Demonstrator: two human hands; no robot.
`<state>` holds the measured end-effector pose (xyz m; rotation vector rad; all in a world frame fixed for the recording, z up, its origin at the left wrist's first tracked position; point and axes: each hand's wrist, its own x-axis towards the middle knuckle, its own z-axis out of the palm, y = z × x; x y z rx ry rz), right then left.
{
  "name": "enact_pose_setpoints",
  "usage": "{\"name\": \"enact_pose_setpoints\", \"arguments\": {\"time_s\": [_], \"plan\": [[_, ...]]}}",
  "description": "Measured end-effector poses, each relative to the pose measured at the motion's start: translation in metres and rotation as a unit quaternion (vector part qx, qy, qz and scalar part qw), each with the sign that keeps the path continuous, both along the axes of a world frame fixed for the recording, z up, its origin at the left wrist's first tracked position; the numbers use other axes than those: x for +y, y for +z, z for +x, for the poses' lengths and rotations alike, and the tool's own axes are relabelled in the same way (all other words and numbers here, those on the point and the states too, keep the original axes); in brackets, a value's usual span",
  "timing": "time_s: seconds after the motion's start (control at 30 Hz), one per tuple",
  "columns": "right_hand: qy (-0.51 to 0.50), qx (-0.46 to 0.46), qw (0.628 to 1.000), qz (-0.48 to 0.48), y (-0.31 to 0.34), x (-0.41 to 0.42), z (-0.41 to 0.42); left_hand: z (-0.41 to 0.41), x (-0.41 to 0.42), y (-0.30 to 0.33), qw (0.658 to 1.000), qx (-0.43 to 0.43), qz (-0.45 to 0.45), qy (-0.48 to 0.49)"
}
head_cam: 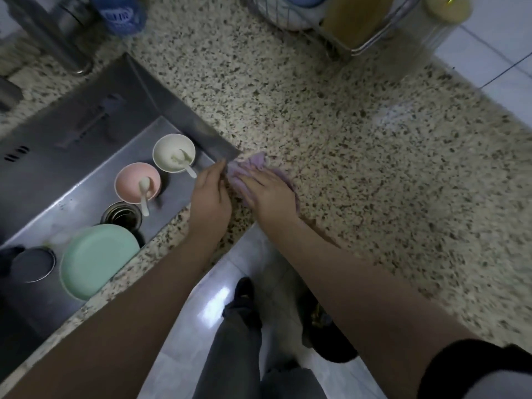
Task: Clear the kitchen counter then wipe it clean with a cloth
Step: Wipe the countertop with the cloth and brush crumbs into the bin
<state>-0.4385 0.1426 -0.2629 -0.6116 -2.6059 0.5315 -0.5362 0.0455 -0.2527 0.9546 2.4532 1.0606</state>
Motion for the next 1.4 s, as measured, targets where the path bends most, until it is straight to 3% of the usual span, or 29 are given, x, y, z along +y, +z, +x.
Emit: {"name": "enact_pose_setpoints", "arguments": {"time_s": [0.1,0.17,0.23,0.3,0.33,0.4,0.47,0.5,0.63,0.7,0.77,0.9,0.97,1.03,1.07,1.17,1.23,1.3,1.33,1.4], "plan": [[0.008,0.077,0.997,-0.021,0.007,-0.019,0.04,0.027,-0.009,0.011,1.0,0.007,0.026,-0.003],[-0.018,0.023,0.994,-0.104,0.008,-0.029,0.08,0.054,-0.017,0.017,0.999,0.008,0.041,-0.026],[-0.103,-0.105,0.967,-0.206,-0.001,-0.043,0.136,0.087,-0.025,0.021,0.997,0.013,0.055,-0.053],[-0.209,-0.102,0.925,-0.302,-0.011,-0.062,0.197,0.125,-0.033,0.019,0.994,0.019,0.066,-0.083],[-0.289,-0.023,0.876,-0.385,-0.014,-0.071,0.227,0.143,-0.038,0.018,0.993,0.013,0.07,-0.098],[-0.428,0.143,0.696,-0.559,-0.017,-0.083,0.281,0.183,-0.046,0.011,0.988,-0.021,0.062,-0.137],[-0.437,0.242,0.497,-0.709,-0.022,-0.09,0.331,0.23,-0.057,0.001,0.978,-0.078,0.024,-0.19],[-0.426,0.273,0.431,-0.747,-0.024,-0.096,0.357,0.258,-0.063,-0.003,0.969,-0.111,-0.004,-0.219],[-0.407,0.333,0.346,-0.777,-0.031,-0.119,0.437,0.354,-0.089,-0.016,0.917,-0.2,-0.105,-0.33],[-0.399,0.395,0.269,-0.782,-0.036,-0.132,0.469,0.396,-0.099,-0.026,0.89,-0.244,-0.15,-0.354],[-0.41,0.425,0.242,-0.77,-0.043,-0.137,0.492,0.432,-0.103,-0.037,0.875,-0.254,-0.177,-0.373],[-0.396,0.438,0.247,-0.769,-0.044,-0.142,0.506,0.479,-0.091,-0.055,0.878,-0.171,-0.114,-0.433],[-0.381,0.478,0.203,-0.765,-0.063,-0.142,0.511,0.501,-0.074,-0.073,0.865,-0.136,-0.065,-0.479],[-0.375,0.523,0.156,-0.75,-0.077,-0.139,0.508,0.51,-0.061,-0.097,0.849,-0.068,-0.083,-0.517],[-0.37,0.53,0.15,-0.749,-0.087,-0.137,0.509,0.511,-0.057,-0.113,0.853,-0.038,-0.107,-0.51],[-0.367,0.503,0.179,-0.762,-0.109,-0.131,0.517,0.505,-0.038,-0.146,0.909,-0.105,-0.206,-0.347],[-0.371,0.503,0.193,-0.757,-0.125,-0.132,0.522,0.509,-0.032,-0.144,0.924,-0.053,-0.148,-0.35],[-0.374,0.524,0.201,-0.739,-0.136,-0.13,0.521,0.515,-0.039,-0.153,0.871,0.01,-0.065,-0.487],[-0.373,0.532,0.199,-0.733,-0.138,-0.129,0.519,0.513,-0.043,-0.159,0.853,-0.018,-0.092,-0.514],[-0.374,0.526,0.186,-0.741,-0.139,-0.132,0.516,0.505,-0.046,-0.172,0.867,-0.114,-0.218,-0.433]]}}
